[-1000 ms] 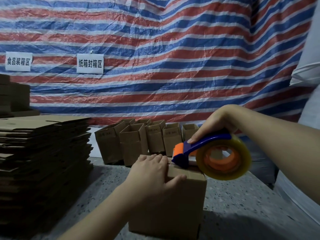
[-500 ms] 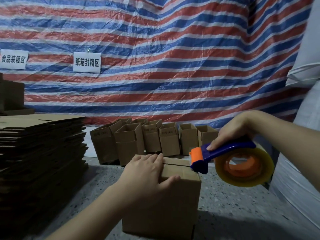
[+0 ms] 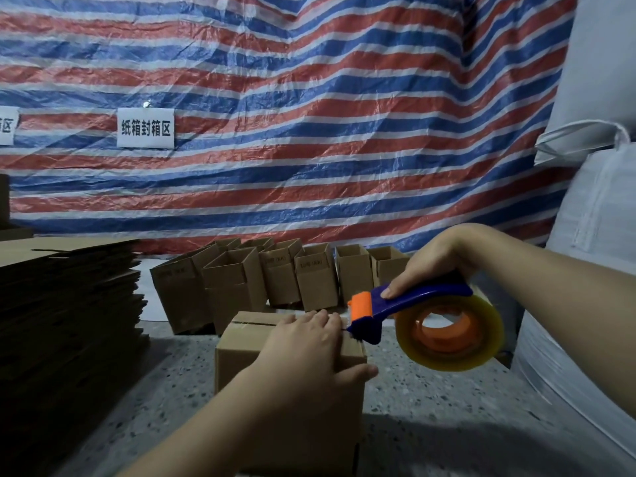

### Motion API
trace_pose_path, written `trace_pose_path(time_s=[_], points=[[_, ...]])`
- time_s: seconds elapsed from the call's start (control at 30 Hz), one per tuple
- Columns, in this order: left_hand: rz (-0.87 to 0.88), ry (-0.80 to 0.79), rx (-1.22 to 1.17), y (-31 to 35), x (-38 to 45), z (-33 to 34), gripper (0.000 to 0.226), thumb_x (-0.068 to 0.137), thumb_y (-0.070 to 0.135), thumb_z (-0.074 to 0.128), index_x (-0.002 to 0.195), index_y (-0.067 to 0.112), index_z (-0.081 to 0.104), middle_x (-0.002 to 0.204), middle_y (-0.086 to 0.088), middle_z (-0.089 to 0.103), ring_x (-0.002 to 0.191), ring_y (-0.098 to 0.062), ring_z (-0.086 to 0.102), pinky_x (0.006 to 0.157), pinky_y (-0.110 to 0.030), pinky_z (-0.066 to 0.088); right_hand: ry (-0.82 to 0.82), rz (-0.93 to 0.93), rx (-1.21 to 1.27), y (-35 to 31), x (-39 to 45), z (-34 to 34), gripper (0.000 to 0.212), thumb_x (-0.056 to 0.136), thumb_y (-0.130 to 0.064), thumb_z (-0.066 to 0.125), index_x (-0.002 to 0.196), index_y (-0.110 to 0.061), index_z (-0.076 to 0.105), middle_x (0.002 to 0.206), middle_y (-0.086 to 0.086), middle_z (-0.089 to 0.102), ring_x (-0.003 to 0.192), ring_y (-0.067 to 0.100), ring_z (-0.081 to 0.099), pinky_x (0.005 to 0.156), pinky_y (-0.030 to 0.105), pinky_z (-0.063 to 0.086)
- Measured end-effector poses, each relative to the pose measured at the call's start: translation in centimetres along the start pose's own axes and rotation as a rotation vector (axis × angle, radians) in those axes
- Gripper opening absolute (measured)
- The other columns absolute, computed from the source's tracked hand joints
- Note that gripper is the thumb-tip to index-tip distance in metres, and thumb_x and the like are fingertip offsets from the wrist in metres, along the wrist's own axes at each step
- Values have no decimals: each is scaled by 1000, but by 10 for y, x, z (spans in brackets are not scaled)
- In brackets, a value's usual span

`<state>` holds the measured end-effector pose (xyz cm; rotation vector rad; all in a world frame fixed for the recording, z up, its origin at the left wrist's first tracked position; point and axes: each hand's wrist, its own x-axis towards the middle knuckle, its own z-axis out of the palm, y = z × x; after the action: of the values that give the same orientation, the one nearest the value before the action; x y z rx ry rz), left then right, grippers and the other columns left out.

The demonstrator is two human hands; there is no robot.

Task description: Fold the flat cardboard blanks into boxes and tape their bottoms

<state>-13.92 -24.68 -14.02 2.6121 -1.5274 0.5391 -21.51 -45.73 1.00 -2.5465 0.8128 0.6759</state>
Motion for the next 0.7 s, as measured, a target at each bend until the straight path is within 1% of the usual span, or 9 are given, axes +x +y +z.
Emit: trace_pose_path(time_s=[0.1, 0.2, 0.3, 0.37, 0.47, 0.53, 0.6, 0.67, 0.7], points=[[2, 13, -12, -1, -1, 0, 115, 65, 94, 2, 152, 22, 25, 155, -2, 38, 141, -19, 35, 114, -40, 27, 11, -34, 53, 16, -3, -5, 84, 64, -69, 78, 124, -12, 65, 96, 6, 75, 79, 17, 72, 68, 28, 58], [-5, 1, -35, -1, -2, 1, 116, 65, 95, 0, 157, 25, 12, 160, 0, 29, 145, -18, 28, 116, -40, 24, 7, -55, 100, 39, -13, -13, 89, 55, -71, 84, 121, -13, 67, 98, 8, 75, 80, 17, 70, 72, 29, 58], [13, 2, -43, -1, -3, 2, 102, 69, 93, 1, 155, 38, 2, 160, -2, 30, 146, -22, 28, 115, -42, 28, -9, -31, 118, 56, -21, -14, 100, 43, -72, 90, 119, -10, 68, 98, 9, 74, 83, 20, 70, 76, 31, 57], [22, 5, -43, 1, -4, 1, 91, 75, 91, 6, 152, 43, 9, 157, -5, 35, 143, -24, 32, 113, -43, 30, -27, 19, -9, 50, -21, -5, 94, 49, -75, 85, 115, -10, 69, 95, 7, 75, 81, 19, 71, 75, 30, 57], [17, -16, -36, 2, -5, -1, 88, 75, 90, 7, 149, 44, 18, 155, -4, 38, 143, -24, 33, 113, -45, 29, 81, 86, -282, 27, -12, 16, 76, 62, -79, 71, 108, -19, 69, 92, -1, 77, 81, 14, 74, 73, 26, 57], [10, -35, -31, 3, -5, -2, 86, 78, 89, 11, 150, 43, 18, 156, -4, 36, 144, -25, 31, 114, -46, 27, 149, 113, -371, 9, -8, 26, 66, 71, -78, 67, 105, -22, 65, 97, 0, 75, 87, 16, 73, 75, 26, 57], [14, -40, -33, 3, -5, -3, 83, 81, 87, 16, 150, 42, 19, 153, -4, 38, 142, -24, 33, 113, -45, 30, 202, 136, -420, -4, -6, 31, 59, 74, -76, 67, 101, -24, 61, 99, 2, 71, 88, 18, 70, 72, 27, 55], [27, -20, -35, 3, -5, -3, 82, 81, 86, 15, 149, 41, 22, 145, -2, 45, 134, -22, 41, 108, -42, 36, 208, 177, -498, -10, -4, 38, 57, 78, -71, 69, 105, -21, 61, 101, 3, 69, 90, 19, 68, 71, 27, 54], [29, -6, -37, 3, -5, -3, 83, 80, 87, 13, 148, 41, 24, 142, -1, 48, 131, -21, 44, 105, -41, 38, 184, 207, -540, -10, -2, 44, 57, 80, -66, 70, 112, -20, 62, 106, 3, 69, 95, 20, 67, 77, 30, 54]])
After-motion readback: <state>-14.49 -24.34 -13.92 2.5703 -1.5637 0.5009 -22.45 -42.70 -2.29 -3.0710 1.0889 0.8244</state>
